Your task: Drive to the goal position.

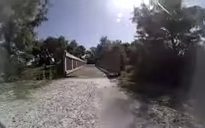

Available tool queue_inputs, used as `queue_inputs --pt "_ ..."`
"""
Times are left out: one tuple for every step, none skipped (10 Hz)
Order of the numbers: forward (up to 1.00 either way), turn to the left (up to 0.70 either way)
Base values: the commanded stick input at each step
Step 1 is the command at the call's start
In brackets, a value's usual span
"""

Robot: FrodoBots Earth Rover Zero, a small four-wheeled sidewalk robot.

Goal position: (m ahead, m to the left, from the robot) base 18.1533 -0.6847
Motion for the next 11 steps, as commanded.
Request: queue_inputs --pt "0.70 0.00" --pt "0.70 0.00" --pt "0.70 0.00" --pt "0.70 0.00" --pt "0.70 0.00" --pt "0.70 0.00" --pt "0.70 0.00" --pt "0.70 0.00" --pt "0.70 0.00" --pt "0.70 0.00" --pt "0.70 0.00"
